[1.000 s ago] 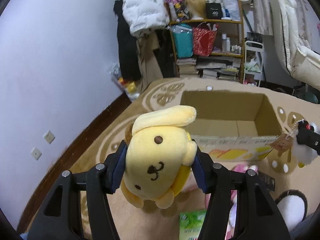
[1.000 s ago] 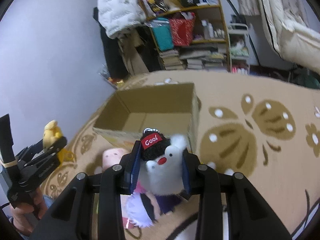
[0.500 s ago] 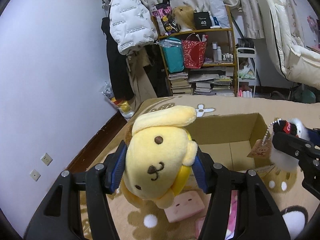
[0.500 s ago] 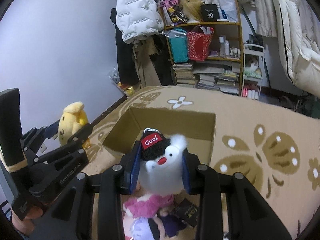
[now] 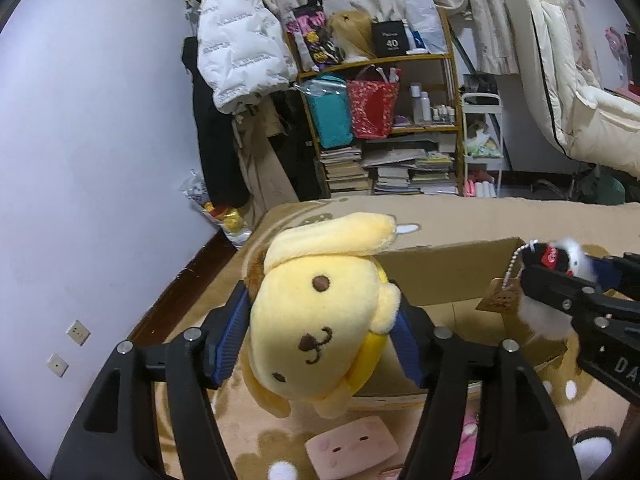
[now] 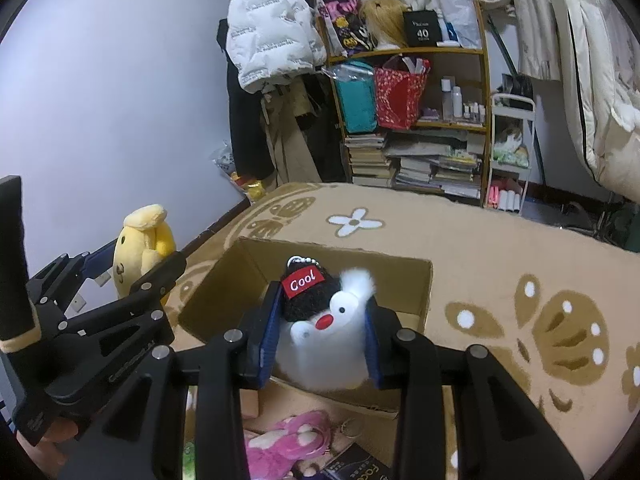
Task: Organize soft objects
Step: 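Carry both plushes over the cardboard box and open both tools to drop them, then move both tools back toward the remaining pile beside the box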
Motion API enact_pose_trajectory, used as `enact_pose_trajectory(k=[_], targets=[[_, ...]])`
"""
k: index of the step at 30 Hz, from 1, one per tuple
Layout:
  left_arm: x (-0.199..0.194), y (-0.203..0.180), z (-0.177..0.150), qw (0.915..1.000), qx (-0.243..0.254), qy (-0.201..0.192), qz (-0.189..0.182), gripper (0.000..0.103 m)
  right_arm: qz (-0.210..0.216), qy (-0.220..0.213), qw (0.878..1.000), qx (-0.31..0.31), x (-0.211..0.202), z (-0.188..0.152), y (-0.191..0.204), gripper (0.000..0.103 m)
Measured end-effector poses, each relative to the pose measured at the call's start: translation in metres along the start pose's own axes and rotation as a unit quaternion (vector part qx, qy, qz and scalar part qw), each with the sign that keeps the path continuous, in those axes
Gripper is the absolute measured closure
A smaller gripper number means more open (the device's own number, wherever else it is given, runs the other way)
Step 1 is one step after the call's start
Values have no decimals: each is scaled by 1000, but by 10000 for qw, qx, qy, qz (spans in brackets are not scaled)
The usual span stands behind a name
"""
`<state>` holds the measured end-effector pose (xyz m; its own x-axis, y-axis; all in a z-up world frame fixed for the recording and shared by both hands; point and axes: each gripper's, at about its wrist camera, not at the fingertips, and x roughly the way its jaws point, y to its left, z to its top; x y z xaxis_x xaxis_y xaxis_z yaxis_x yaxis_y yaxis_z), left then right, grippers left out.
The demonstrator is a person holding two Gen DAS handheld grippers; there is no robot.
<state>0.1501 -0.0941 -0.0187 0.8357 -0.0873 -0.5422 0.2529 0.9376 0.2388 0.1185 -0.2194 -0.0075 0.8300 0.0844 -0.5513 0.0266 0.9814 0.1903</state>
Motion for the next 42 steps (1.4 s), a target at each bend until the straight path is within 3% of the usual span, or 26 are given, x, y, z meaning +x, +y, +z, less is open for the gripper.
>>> enact_pose_trajectory(k=[7, 12, 14, 16, 17, 22, 25, 35, 42], targets=[[21, 0, -6, 9989, -233, 306, -278, 34, 44, 287, 9994, 165, 23, -10, -13, 62], [23, 7, -7, 9990, -325, 284, -137, 21, 3, 388, 9991, 167, 30, -14, -16, 59], [19, 12, -7, 9989, -388, 248, -122, 10, -17, 419, 9990, 160, 32, -15, -17, 53], [17, 16, -7, 9987, -459, 202, -86, 6, 14, 408, 9990, 193, 31, -13, -19, 33], [16, 19, -6, 9985, -495, 195, -79, 4, 25, 391, 9990, 219, 30, -13, -19, 30], [9, 33, -4, 9975, -662, 242, -44, 1, 72, 231, 9994, 267, 20, -12, -22, 9], [3, 40, -6, 9974, -683, 244, 30, 1, 46, 139, 9995, 282, 13, -12, -22, 2], [-17, 54, -23, 9947, -930, 435, 60, 1, 20, 248, 9990, 380, 0, -24, -23, 0], [-34, 54, -33, 9954, -784, 515, 211, 1, -54, 189, 9991, 367, -17, -30, -15, 0]])
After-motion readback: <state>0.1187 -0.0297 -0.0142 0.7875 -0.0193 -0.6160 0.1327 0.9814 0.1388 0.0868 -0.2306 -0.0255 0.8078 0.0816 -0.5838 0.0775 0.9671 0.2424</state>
